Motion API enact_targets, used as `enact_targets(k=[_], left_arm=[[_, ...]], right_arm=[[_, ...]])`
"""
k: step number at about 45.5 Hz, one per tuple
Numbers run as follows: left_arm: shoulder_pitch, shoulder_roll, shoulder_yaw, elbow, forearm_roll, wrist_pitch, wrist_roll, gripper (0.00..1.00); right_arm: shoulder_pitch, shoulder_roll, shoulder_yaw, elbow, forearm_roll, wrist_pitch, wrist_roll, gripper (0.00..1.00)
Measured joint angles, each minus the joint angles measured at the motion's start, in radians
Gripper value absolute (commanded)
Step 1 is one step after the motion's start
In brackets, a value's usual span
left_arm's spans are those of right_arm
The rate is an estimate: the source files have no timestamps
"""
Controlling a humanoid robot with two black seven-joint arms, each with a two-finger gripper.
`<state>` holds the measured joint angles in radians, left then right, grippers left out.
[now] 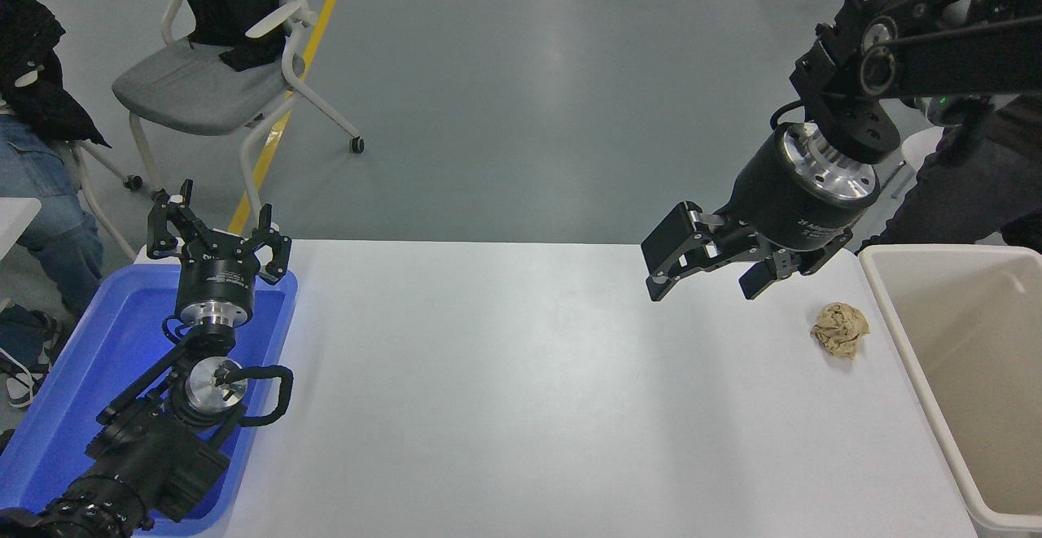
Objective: Pick up paper ball place in dustbin
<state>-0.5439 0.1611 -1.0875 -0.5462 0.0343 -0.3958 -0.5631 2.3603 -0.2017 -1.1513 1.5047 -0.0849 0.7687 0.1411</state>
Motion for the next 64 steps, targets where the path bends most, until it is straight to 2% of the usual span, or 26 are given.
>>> enact_targets(k=[15,33,44,54,64], left_arm=[[-0.001,0.0,-0.001,0.0,-0.001,0.0,0.001,0.99],[-0.001,0.0,0.0,0.0,-0.002,0.0,0.0,0.99],[-0.001,0.0,0.0,0.0,-0.002,0.0,0.0,0.99],[-0.002,0.0,0.0,0.0,-0.002,0.0,0.0,0.99],[-0.002,0.0,0.0,0.0,-0.002,0.0,0.0,0.99]], right_arm=[[-0.056,0.009,0.005,-0.03,-0.011,-0.038,0.0,1.0],[-0.216,-0.044,0.002,-0.131,-0.205,-0.14,0.0,1.0],[-0.459,-0.124,0.028,-0.385,-0.345,-0.172,0.005,1.0],[-0.753,-0.166,0.131,-0.714,-0.441,-0.201,0.005,1.0],[-1.029,-0.156,0.206,-0.969,-0.482,-0.355,0.001,1.0]])
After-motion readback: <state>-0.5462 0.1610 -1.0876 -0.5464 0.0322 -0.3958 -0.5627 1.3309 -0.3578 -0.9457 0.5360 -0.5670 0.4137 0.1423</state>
